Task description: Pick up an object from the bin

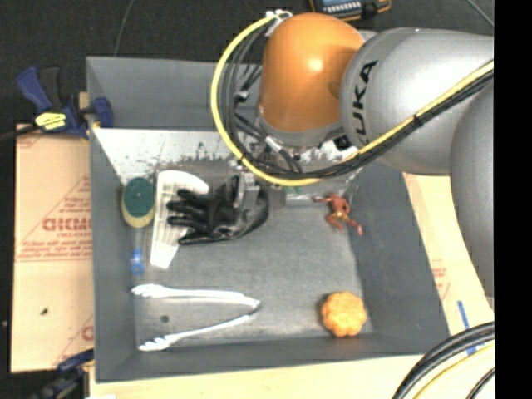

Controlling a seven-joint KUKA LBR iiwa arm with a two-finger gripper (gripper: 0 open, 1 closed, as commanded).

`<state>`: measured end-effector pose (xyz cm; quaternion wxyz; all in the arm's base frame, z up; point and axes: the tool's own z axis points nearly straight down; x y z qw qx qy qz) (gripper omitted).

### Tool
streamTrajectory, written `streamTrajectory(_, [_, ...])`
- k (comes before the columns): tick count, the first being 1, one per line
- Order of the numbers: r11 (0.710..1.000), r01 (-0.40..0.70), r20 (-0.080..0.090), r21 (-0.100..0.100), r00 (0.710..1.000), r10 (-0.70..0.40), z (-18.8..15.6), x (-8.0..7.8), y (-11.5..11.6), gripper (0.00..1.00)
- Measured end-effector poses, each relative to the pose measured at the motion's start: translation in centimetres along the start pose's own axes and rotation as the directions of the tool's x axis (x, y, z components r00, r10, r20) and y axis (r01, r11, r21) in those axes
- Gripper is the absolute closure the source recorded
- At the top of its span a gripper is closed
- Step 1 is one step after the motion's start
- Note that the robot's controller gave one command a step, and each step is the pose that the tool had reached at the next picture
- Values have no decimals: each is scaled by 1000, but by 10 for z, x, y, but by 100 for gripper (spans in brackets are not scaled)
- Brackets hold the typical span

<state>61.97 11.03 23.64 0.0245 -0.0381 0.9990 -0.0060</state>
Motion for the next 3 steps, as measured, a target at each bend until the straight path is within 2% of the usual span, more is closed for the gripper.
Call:
streamTrajectory(1, [990, 138, 15, 0, 990, -138, 85, 1, 9, 100])
streamTrajectory(2, [979, 204, 14, 2, 979, -204, 137, -16, 1, 100])
streamTrajectory(3, [981, 194, 18, 1, 981, -194, 138, -4, -10, 100])
